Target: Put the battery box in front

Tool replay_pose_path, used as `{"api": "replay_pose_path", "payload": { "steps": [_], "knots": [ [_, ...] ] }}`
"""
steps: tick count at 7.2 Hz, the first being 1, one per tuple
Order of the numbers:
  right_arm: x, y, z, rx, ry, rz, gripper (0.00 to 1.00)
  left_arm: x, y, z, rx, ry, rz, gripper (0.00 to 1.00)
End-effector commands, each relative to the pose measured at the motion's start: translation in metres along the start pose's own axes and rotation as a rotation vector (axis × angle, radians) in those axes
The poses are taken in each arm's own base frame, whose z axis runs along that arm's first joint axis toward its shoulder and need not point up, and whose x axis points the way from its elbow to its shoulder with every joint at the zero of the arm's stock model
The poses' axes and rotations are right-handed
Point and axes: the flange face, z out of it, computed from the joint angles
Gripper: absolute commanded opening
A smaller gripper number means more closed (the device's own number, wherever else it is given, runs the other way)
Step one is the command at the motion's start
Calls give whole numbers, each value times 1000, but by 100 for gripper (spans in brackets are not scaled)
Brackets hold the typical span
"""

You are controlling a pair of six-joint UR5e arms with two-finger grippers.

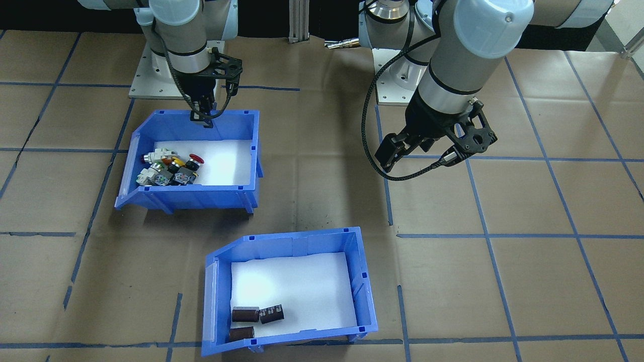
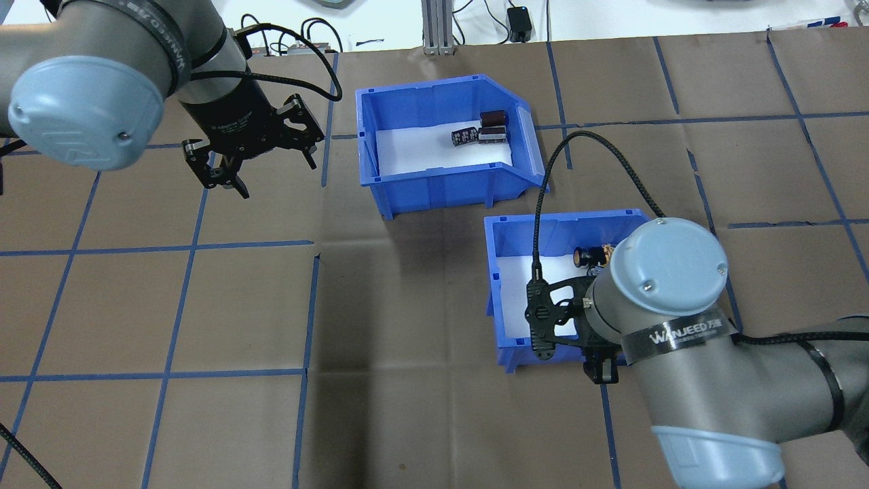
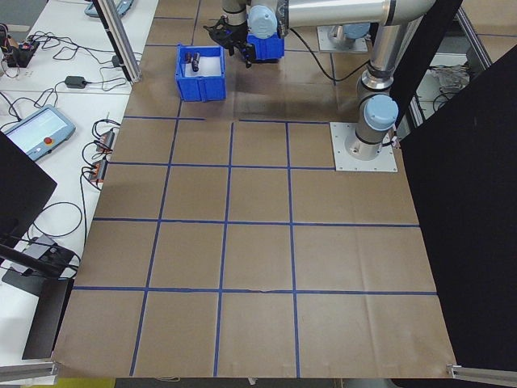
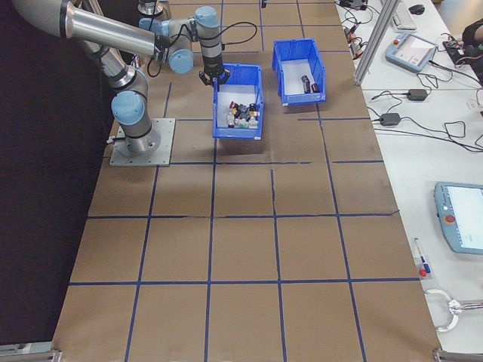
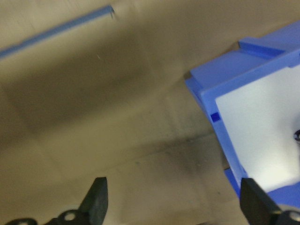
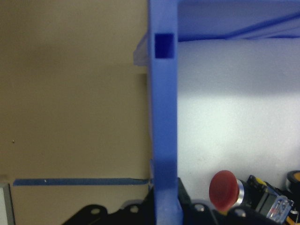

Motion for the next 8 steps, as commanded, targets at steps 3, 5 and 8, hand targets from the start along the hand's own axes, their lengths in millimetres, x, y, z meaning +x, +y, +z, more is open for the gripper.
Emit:
{"api": "replay_pose_path", "payload": {
  "steps": [3, 5, 8],
  "knots": [
    [-37, -57, -9, 33, 48, -4, 0, -32, -12, -33, 57, -1, 434, 99],
    [-29, -81, -3, 48, 83, -18, 0, -36, -14, -30, 53, -43, 432, 99],
    [-26, -103, 5, 3, 78, -3, 0, -36, -13, -33, 58, -45, 424, 99]
  ]
}}
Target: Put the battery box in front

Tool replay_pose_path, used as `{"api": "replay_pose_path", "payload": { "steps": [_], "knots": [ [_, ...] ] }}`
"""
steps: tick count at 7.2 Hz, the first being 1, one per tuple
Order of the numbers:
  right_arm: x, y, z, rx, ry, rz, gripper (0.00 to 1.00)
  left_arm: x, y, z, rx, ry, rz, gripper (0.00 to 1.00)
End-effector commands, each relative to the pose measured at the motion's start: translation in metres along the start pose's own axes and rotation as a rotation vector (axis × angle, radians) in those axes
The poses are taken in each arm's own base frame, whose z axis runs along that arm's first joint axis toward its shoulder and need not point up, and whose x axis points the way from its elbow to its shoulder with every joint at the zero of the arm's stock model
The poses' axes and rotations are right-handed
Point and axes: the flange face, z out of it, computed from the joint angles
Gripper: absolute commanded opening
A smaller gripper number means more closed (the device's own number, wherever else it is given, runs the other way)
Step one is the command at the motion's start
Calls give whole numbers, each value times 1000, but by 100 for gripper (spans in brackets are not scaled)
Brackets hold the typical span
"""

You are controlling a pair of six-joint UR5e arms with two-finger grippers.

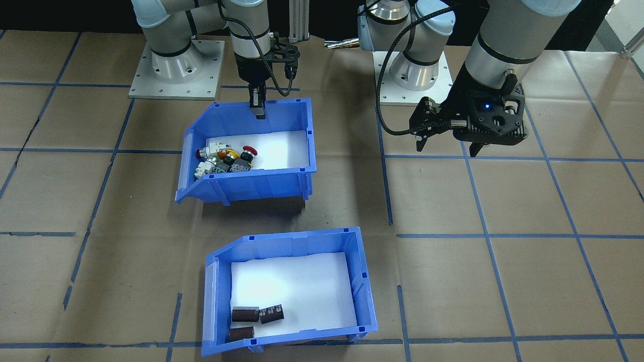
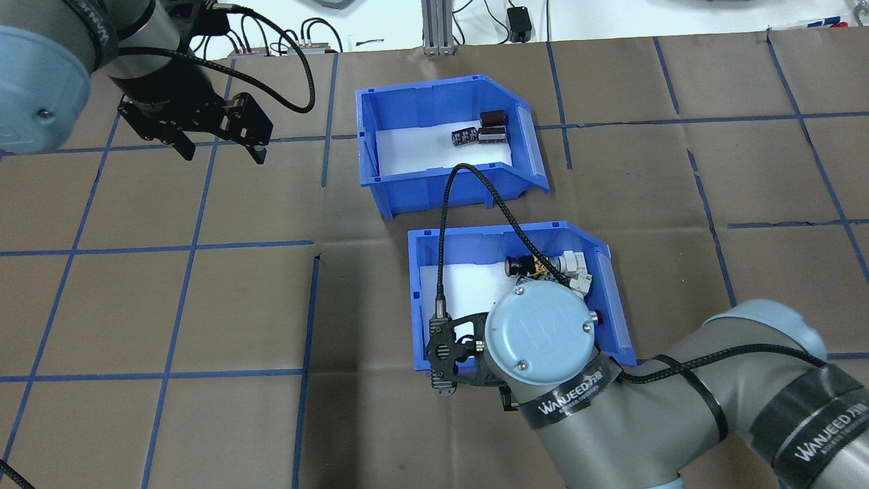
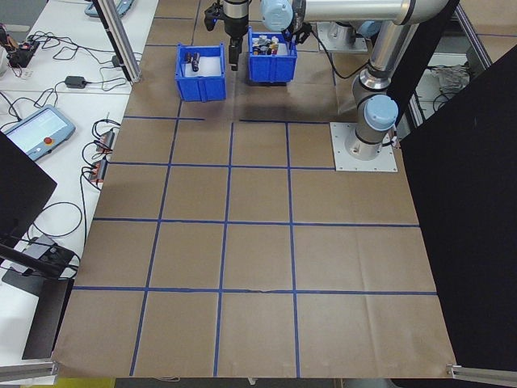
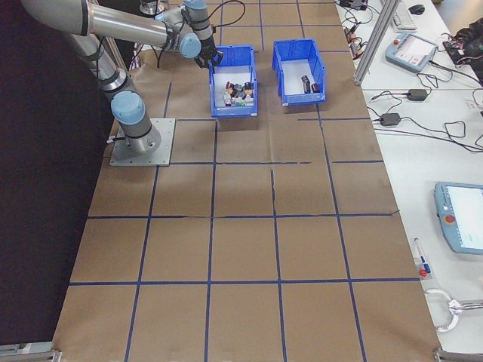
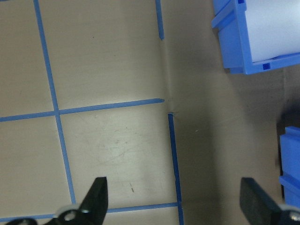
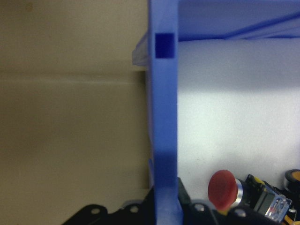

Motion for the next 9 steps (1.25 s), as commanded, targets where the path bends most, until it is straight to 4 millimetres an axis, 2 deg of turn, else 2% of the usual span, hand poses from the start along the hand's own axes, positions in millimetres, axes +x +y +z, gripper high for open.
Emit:
{"api": "replay_pose_path", "payload": {
  "steps": [1, 3, 4, 5, 6, 7, 8, 9],
  "knots": [
    [-1, -7, 4, -15, -5, 48, 0, 0, 0, -1, 1, -1, -5, 100],
    [-9, -18, 8, -16, -13, 51, 0, -1, 0, -1, 1, 0, -8, 99],
    [-6, -27, 0, -2, -2, 37, 0, 0, 0, 0, 0, 0, -7, 100],
    [-2, -29, 4, -15, -17, 35, 0, 0, 0, -1, 1, 0, -7, 100],
    [0, -31, 12, -22, -23, 34, 9, 0, 0, -1, 1, 0, -7, 100],
    [-1, -32, 16, -17, -37, 34, 78, 0, 0, -1, 1, -1, -7, 100],
    [0, -30, 16, -29, -30, 35, 100, -1, 1, -2, 4, -2, -8, 99],
    [1, -30, 12, -27, -22, 34, 100, -1, 0, -2, 4, 0, -8, 100]
  ]
}}
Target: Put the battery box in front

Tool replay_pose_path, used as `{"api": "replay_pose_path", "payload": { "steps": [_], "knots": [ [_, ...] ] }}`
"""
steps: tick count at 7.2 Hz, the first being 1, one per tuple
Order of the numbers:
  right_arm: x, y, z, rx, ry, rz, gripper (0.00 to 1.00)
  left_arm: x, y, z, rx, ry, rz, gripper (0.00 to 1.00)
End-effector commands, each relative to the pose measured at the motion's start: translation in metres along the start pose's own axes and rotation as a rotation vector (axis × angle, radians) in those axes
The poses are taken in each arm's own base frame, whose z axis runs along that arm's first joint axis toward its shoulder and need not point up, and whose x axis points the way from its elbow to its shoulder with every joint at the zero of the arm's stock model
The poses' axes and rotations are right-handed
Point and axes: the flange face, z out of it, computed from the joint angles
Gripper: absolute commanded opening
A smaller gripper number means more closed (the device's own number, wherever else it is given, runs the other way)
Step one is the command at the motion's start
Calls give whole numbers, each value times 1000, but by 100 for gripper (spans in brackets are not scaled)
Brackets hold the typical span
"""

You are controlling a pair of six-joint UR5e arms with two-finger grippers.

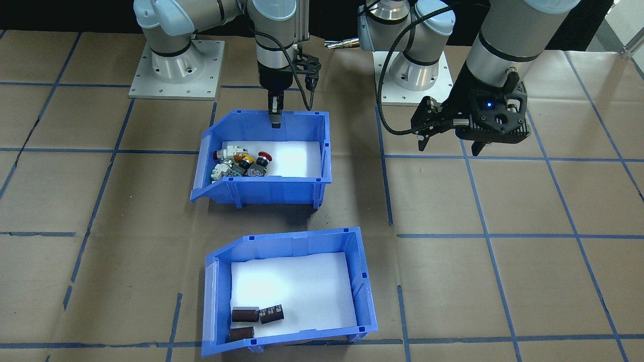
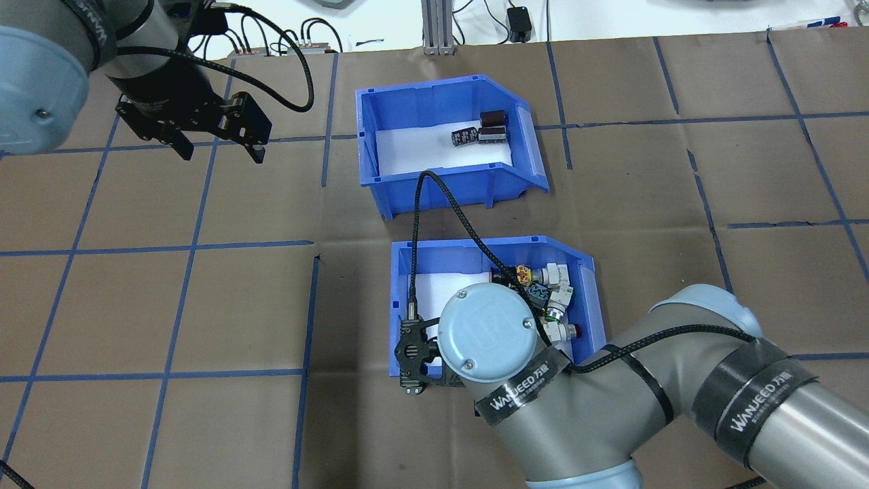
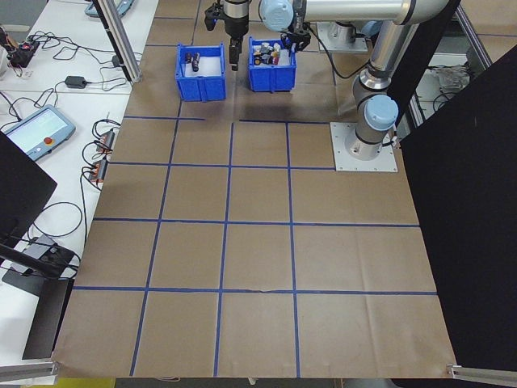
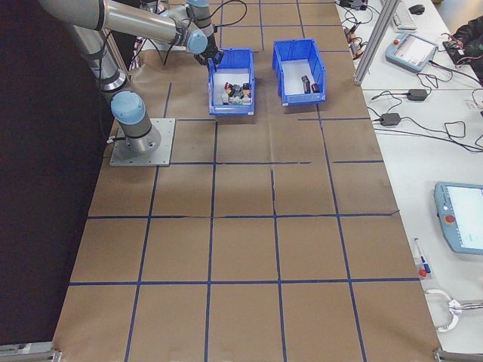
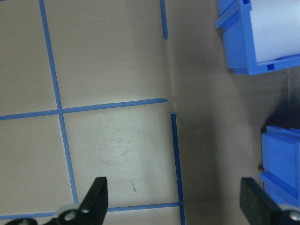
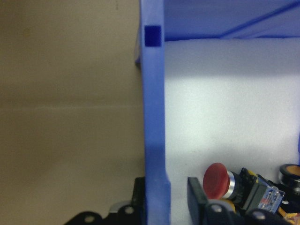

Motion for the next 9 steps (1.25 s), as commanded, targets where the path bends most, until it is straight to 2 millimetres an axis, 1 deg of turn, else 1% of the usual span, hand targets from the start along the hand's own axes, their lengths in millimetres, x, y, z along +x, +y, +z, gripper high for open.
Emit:
{"api": "replay_pose_path", "payload": {
  "steps": [1, 2, 3, 4, 5, 6, 7, 8, 9],
  "knots": [
    [8, 4, -15, 10, 27, 14, 100, 0, 0, 0, 1, 2, -4, 99],
    [13, 13, -38, 26, 54, 38, 100, 0, 0, 0, 1, 1, -2, 100],
    [16, 28, -58, 28, 52, 73, 100, 0, 0, -1, 1, 1, -2, 100],
    [40, 56, -81, 36, 69, 168, 100, 0, 0, -1, 1, -1, 1, 99],
    [66, 86, -99, 45, 62, 334, 100, 0, 0, 0, 1, 1, -2, 99],
    [91, 112, -110, 75, 64, 482, 100, 1, 0, 0, 0, 1, -1, 100],
    [113, 136, -118, 117, 61, 590, 100, 1, 0, 0, 0, 3, -1, 100],
    [131, 168, -122, 105, 46, 787, 100, 1, 0, 0, 0, 3, 1, 99],
    [144, 193, -133, 97, 32, 987, 100, 1, 0, 1, -2, 3, -1, 99]
  ]
}}
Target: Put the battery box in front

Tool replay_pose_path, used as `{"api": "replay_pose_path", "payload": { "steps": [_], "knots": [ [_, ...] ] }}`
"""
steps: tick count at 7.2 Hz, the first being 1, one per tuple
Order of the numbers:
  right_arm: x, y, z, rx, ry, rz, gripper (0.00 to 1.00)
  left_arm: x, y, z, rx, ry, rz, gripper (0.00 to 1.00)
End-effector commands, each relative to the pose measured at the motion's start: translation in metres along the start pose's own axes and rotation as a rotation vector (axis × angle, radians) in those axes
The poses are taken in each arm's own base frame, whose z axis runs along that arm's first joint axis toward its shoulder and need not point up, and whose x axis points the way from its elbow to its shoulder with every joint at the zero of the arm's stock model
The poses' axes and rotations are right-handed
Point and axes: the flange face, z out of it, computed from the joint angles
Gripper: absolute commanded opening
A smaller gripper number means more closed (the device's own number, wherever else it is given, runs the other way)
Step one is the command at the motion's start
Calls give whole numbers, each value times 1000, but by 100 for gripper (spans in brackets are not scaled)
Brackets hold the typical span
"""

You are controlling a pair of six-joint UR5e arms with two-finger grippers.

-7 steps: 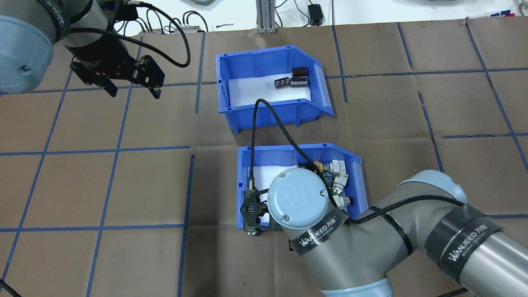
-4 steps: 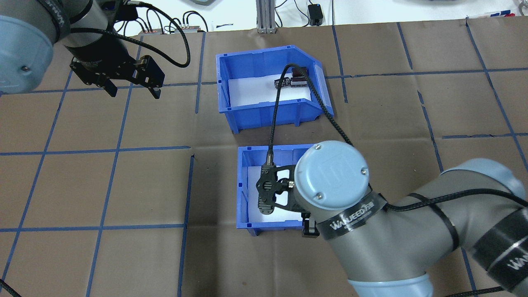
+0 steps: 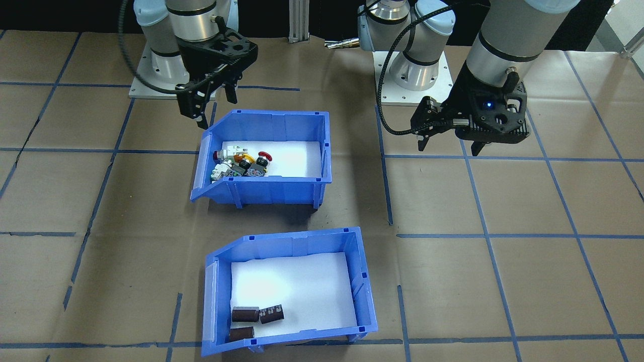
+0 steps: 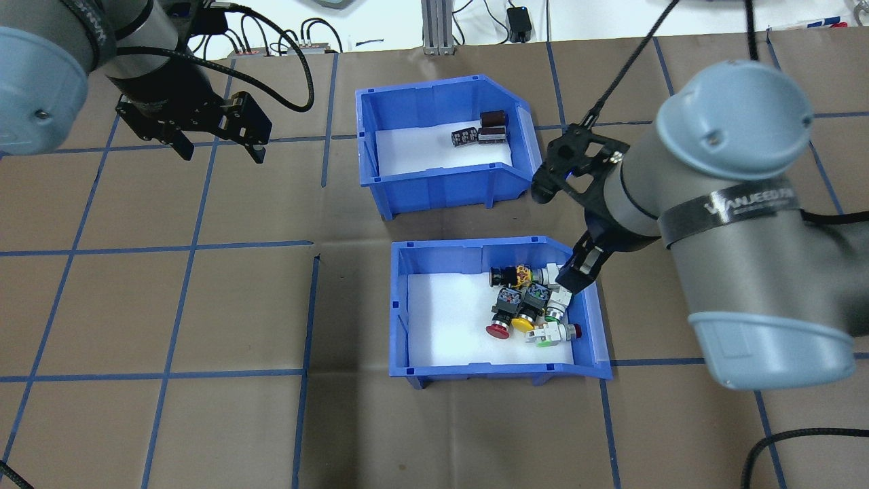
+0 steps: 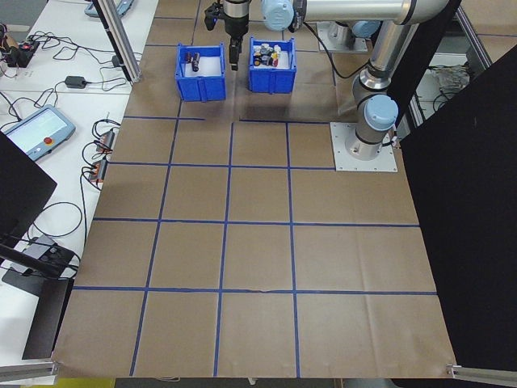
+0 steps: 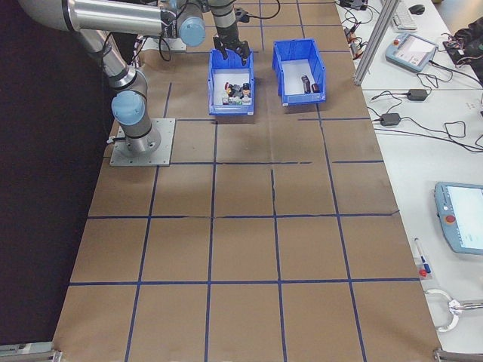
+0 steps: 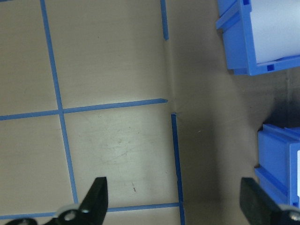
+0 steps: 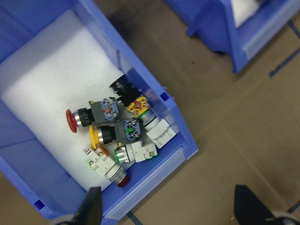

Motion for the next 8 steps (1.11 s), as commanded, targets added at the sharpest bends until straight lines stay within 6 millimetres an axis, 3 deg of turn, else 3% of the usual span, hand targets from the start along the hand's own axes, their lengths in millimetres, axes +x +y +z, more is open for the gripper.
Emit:
{"api": "replay_pose_path", "payload": {
  "steps": [1, 3, 5, 6, 8],
  "knots": [
    [48, 11, -13, -45, -17, 401, 100, 0, -1, 2, -4, 1, 1, 99],
    [69, -6, -11, -178, -71, 719, 100, 0, -2, 4, -5, 5, -4, 100],
    [102, -41, -20, -190, -72, 768, 100, 0, -8, 5, 11, 7, -7, 100],
    [109, -51, -17, -213, -71, 871, 100, -1, -12, 6, 29, 4, -7, 100],
    [110, -52, -12, -237, -73, 938, 100, -2, -14, 9, 28, -2, -8, 100]
  ]
}}
